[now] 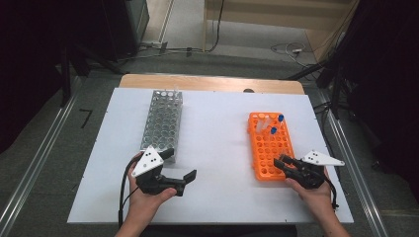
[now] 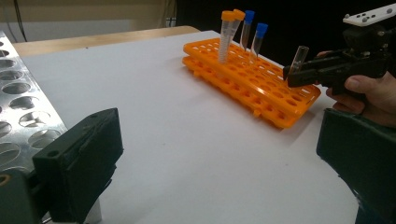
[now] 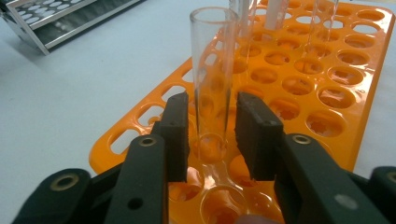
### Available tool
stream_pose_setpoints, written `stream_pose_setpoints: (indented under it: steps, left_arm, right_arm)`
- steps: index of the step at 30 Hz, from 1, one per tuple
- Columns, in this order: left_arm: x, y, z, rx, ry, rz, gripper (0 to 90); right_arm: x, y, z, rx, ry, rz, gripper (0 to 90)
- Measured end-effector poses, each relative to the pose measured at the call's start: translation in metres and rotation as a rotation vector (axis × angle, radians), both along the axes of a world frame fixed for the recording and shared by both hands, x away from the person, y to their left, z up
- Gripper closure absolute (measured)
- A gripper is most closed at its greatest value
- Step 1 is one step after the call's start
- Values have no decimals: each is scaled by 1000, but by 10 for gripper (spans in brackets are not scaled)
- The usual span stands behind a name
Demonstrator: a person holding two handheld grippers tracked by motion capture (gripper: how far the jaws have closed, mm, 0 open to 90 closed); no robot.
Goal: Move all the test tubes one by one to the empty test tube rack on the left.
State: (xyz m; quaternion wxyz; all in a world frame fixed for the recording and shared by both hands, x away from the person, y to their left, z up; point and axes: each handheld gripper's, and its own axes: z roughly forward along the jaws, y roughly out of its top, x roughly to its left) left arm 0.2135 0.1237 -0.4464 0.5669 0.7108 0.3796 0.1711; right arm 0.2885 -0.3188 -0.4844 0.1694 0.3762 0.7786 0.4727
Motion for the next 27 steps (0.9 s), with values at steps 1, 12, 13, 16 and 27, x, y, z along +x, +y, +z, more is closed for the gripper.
stream_pose_setpoints:
  steps: [1, 12, 13, 16, 27]
  left_arm:
    - [0, 0, 0, 1, 0, -1, 5]
    - [1, -4, -1, 10, 1, -6, 6]
    - [1, -4, -1, 11, 1, -6, 6]
    - [0, -6, -1, 9, 2, -12, 6]
    - [1, -17, 2, 4, -2, -58, 6]
  right_arm:
    - [0, 0, -1, -4, 0, -3, 665]
    - [-1, 1, 2, 1, -18, -5, 738]
    - [-1, 0, 4, 11, -20, -6, 738]
    - [-2, -3, 12, 47, -24, -12, 739]
    - [-2, 18, 42, 49, -50, 66, 740]
